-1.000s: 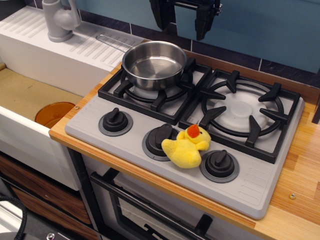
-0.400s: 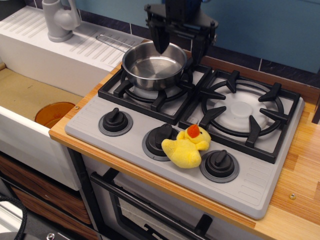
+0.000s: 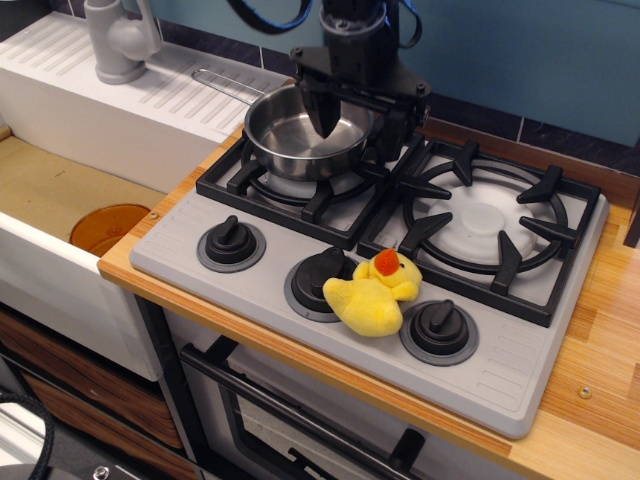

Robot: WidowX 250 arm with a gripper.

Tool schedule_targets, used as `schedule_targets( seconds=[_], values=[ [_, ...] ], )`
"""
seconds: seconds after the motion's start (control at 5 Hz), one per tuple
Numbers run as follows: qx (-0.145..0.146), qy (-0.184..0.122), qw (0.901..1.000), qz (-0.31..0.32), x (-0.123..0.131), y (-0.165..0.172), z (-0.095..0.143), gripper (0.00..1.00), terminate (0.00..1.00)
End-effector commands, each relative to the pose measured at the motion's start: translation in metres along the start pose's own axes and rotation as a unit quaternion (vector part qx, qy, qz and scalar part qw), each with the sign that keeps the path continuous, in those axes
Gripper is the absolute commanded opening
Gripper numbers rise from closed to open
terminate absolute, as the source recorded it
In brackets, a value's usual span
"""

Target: Put pot or pan on stove and put stuffedduck in pot or pan

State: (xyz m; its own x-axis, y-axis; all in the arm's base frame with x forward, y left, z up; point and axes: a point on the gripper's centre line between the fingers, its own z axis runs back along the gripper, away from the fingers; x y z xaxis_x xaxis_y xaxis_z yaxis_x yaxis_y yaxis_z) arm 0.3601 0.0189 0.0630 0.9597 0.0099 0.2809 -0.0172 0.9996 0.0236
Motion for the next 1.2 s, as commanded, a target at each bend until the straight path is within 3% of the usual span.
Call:
schedule_targets(
  seconds=[0.0,0.4,0.6,1.0],
  values=[
    [0.012,-0.028,0.9995,0.008,0.002,-0.002,-0.006,0.0,0.0],
    [0.005,-0.006,0.9999,0.009,0.004,-0.009,0.007,0.0,0.0],
    [0.007,-0.011,0.9999,0.009,0.006,-0.01,0.008,0.0,0.0],
    [-0.001,-0.009,0.9999,-0.011,0.014,-0.013,0.038,0.0,0.0]
  ],
)
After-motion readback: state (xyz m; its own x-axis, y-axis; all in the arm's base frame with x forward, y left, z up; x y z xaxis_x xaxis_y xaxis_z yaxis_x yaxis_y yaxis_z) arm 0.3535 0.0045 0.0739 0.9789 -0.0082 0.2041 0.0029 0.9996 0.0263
